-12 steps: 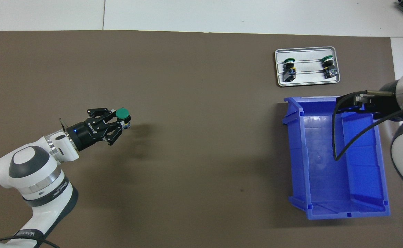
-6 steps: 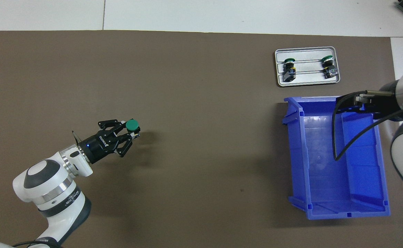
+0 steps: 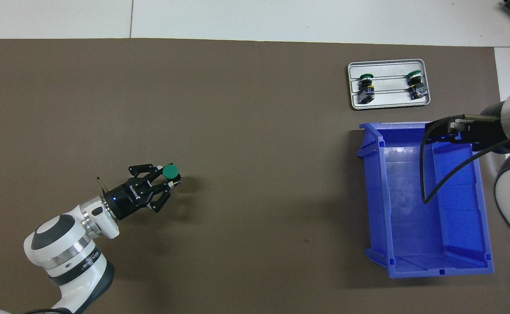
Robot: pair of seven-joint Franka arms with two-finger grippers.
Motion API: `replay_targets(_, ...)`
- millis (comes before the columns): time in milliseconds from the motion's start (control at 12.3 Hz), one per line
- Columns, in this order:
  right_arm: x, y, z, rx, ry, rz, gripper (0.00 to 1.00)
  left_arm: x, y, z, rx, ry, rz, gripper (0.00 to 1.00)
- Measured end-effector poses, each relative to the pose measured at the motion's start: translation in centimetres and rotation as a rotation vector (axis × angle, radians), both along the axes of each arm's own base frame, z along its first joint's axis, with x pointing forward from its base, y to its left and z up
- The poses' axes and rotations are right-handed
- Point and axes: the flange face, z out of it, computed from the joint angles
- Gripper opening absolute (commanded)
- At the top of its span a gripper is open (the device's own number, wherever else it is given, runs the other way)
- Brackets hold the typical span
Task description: Place and press button with both arms
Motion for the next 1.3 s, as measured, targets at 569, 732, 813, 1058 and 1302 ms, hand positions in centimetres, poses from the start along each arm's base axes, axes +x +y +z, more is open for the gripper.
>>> replay_targets(569,0.0,0.0,0.0,0.0,0.0,0.0,1.0,-3.4,1.3,-2.5,-0.032,-0.108,-0.03,0.26)
replay_targets(732,0.0,0.0,0.0,0.0,0.0,0.0,1.0,-4.2,1.2,-3.0,-0.038,-0.107,-0.038,0.38)
replay_targets(813,0.0,0.0,0.0,0.0,0.0,0.0,1.0,-4.5,1.1,-3.1,-0.041,-0.105,-0.04,0.4)
replay_targets(1058,0.0,0.0,0.0,0.0,0.0,0.0,1.0,-5.2,0.9,-3.4,-0.061,-0.108,-0.049,0.52)
replay_targets(1302,0.0,0.0,0.0,0.0,0.0,0.0,1.0,-5.8,0.9,-3.7,-0.06,-0.103,-0.051,0.55)
